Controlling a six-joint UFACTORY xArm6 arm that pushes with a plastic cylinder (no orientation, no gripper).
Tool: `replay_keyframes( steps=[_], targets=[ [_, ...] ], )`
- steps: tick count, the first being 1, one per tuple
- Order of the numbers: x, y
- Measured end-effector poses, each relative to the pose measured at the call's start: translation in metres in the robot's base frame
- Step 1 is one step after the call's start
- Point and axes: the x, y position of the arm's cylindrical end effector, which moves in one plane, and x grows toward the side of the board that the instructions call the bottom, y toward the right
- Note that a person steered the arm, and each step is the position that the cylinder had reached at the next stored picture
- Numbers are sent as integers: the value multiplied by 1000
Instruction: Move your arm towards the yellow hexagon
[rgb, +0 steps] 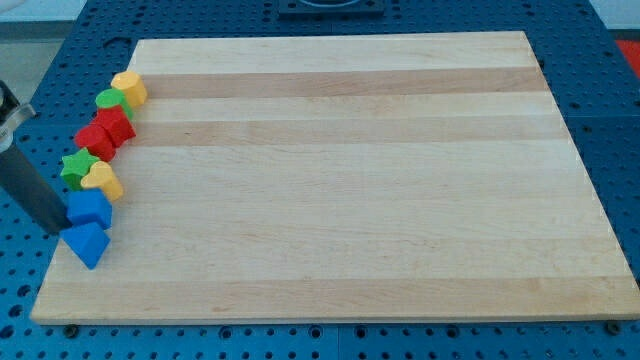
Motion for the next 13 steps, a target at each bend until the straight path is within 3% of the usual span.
replay_keyframes(
  steps=[4,5,7,8,9,10,12,13],
  targets=[
    [-54,0],
    [-18,0],
    [95,3],
    [100,38],
    [81,134],
    [26,201],
    [-171,211],
    [-260,186]
  ],
)
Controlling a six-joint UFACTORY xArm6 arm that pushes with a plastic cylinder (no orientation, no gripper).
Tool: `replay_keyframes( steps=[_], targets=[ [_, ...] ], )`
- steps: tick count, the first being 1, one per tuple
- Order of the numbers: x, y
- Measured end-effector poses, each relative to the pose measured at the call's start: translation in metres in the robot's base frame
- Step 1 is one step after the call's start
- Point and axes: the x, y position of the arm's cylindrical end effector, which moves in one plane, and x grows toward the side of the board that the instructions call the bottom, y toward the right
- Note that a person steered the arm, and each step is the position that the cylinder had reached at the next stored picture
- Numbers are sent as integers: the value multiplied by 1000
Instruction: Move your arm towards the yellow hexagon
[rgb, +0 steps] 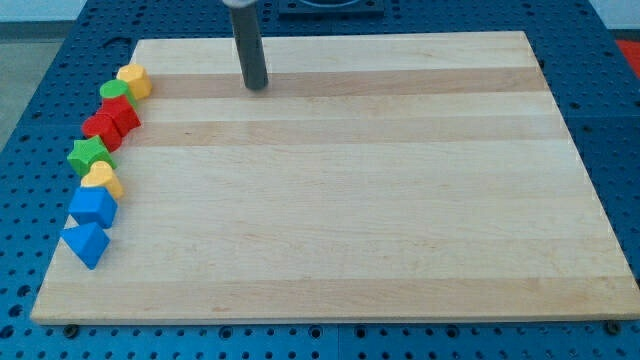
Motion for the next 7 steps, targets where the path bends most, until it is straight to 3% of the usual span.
replay_keyframes(
  steps=[1,2,4,7],
  targets=[
    [-65,-38],
    [-66,-42],
    [-47,-187],
    [16,-186]
  ],
)
